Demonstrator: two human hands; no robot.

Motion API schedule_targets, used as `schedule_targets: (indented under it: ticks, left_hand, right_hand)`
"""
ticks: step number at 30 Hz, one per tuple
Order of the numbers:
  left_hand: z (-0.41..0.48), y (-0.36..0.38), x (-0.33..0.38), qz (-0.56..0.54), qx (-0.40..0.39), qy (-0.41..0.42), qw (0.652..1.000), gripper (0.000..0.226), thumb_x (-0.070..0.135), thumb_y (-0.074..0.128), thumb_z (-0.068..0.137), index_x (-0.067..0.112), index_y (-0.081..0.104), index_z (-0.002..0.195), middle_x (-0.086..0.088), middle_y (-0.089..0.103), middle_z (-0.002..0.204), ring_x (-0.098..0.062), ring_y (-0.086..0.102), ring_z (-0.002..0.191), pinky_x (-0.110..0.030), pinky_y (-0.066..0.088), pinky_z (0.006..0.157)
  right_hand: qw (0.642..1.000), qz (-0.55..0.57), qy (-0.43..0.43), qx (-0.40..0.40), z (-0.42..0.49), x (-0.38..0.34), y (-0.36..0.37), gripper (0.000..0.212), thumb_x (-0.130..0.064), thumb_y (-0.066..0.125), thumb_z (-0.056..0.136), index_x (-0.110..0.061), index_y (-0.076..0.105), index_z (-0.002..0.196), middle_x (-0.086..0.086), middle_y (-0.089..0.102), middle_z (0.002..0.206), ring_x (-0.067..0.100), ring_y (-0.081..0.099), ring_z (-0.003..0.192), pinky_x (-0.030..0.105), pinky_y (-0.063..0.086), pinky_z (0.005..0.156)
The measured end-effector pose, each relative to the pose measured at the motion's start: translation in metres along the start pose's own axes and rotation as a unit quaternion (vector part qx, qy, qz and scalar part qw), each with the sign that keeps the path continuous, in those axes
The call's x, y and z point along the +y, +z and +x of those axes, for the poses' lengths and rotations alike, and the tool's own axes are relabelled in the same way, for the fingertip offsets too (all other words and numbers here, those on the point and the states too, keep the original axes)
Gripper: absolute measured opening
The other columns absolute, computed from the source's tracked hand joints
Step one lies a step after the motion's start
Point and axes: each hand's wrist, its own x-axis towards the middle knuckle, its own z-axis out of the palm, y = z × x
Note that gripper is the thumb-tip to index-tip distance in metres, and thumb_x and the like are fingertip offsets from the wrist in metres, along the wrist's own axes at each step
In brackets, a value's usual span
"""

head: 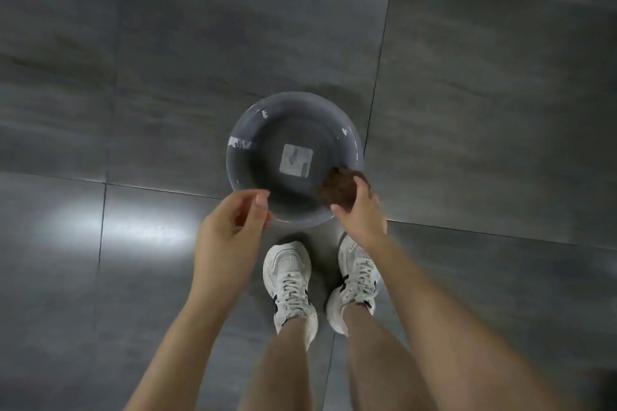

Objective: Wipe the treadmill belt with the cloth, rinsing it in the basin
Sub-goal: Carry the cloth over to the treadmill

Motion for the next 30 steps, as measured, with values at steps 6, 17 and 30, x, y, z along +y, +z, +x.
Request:
schedule_targets:
  ticks: [6,17,30]
  left_hand:
    - [0.031,0.04,-0.019,0.022,-0.021,-0.036,0.999,0.017,0.023,0.05,0.095,0.034,0.062,0.09,0.009,0.067,0.076,0.002,0.061,0.07,-0.019,0.045,0.066]
    - [-0.056,0.05,0.15,0.161,-0.175,0.034,0.971,0.012,0.028,0.059,0.091,0.035,0.063,0.082,0.015,0.066,0.082,-0.009,0.062,0.085,-0.025,0.043,0.071]
    - [-0.323,0.076,0.369,0.208,-0.461,0.183,0.843,0.018,0.03,0.069,0.086,0.024,0.067,0.103,0.007,0.068,0.097,-0.009,0.065,0.084,-0.029,0.056,0.078]
  right_hand:
    - [0.999,0.048,-0.006,0.006,0.028,0.005,0.02,0.038,-0.024,0.057,0.092,-0.023,0.045,0.128,0.014,0.042,0.122,0.031,0.055,0.101,0.031,0.047,0.088]
    - [0.969,0.23,0.039,0.078,-0.141,0.013,-0.169,0.038,-0.02,0.06,0.083,-0.033,0.052,0.118,-0.001,0.06,0.108,0.019,0.059,0.095,0.026,0.046,0.076]
    - [0.846,0.453,0.058,0.274,-0.493,0.081,-0.358,0.056,-0.023,0.071,0.073,-0.034,0.051,0.125,-0.007,0.064,0.113,0.014,0.06,0.104,0.037,0.049,0.091]
